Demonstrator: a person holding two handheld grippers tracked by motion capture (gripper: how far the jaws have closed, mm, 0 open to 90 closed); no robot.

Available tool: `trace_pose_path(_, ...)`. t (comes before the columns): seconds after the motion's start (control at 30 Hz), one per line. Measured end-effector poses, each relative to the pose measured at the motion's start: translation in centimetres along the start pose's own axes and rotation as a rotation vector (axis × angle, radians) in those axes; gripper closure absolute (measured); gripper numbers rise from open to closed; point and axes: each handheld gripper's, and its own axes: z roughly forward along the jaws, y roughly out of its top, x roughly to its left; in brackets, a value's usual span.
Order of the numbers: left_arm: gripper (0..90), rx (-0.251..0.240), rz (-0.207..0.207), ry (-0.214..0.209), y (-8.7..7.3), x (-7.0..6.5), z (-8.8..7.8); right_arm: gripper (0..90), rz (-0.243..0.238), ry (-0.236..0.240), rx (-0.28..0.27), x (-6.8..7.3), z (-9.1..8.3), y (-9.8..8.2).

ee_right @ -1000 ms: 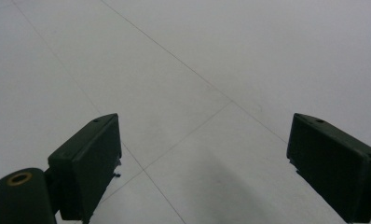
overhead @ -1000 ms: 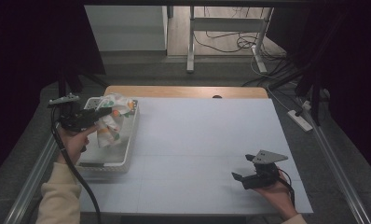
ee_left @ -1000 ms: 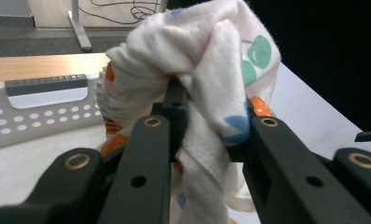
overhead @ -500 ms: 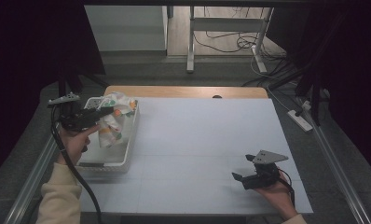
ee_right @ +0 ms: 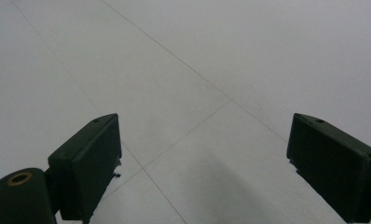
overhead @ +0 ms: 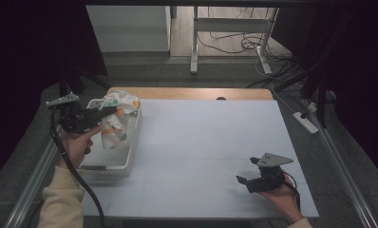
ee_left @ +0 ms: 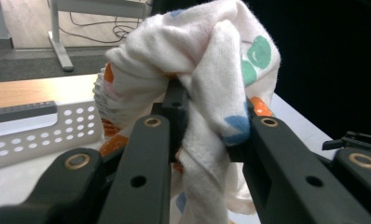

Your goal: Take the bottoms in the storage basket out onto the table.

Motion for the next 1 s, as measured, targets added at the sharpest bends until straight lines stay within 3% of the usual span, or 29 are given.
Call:
trace_pose_path(0.7, 75.7, -0.02, 0.026, -0.045, 0.4, -1.6, 0.2, 10.1, -0.001, -0.001, 0.0, 0.0, 0.0, 0.0)
trace_pose_path(0.8, 75.6, -0.031, 0.016, -0.072, 0.5, -1.6, 0.1, 10.1, -0.002, 0.001, 0.0, 0.0, 0.0, 0.0)
trace_pose_path(1.0, 75.7, -0.039, 0.024, -0.088, 0.6, -2.1, 0.1, 10.1, 0.0, -0.002, -0.001, 0.0, 0.0, 0.0)
